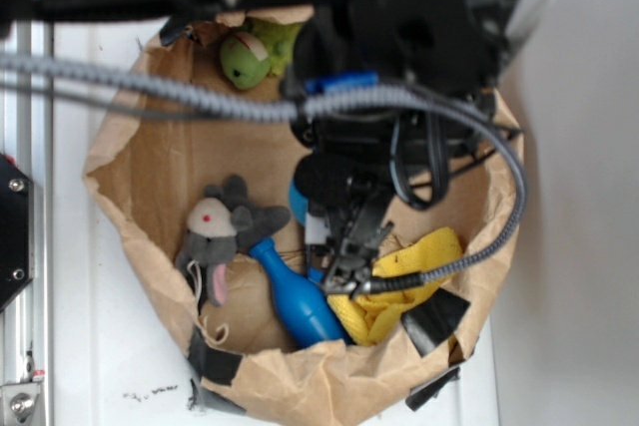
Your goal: Grab the blue ball.
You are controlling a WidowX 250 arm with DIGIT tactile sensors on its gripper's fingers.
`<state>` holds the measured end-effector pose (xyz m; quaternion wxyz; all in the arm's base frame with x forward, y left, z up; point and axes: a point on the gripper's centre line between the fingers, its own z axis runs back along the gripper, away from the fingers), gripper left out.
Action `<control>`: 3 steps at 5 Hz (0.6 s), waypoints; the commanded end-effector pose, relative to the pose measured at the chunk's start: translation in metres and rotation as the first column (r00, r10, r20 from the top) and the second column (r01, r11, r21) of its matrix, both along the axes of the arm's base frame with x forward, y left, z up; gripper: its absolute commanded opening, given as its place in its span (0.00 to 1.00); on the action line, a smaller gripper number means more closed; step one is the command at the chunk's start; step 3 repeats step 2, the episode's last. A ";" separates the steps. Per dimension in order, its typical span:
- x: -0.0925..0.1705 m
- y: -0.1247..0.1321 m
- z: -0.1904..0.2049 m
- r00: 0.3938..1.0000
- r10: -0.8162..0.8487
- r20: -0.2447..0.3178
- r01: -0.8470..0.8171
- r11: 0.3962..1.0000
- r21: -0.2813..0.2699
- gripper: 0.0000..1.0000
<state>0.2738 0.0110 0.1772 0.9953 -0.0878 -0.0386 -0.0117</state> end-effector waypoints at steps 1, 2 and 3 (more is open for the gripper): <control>0.008 0.007 0.024 0.996 0.028 0.082 -0.039 0.991 0.128 0.00; 0.009 0.006 0.022 0.995 0.023 0.092 -0.035 0.990 0.137 0.00; 0.009 0.006 0.022 0.995 0.023 0.092 -0.035 0.990 0.137 0.00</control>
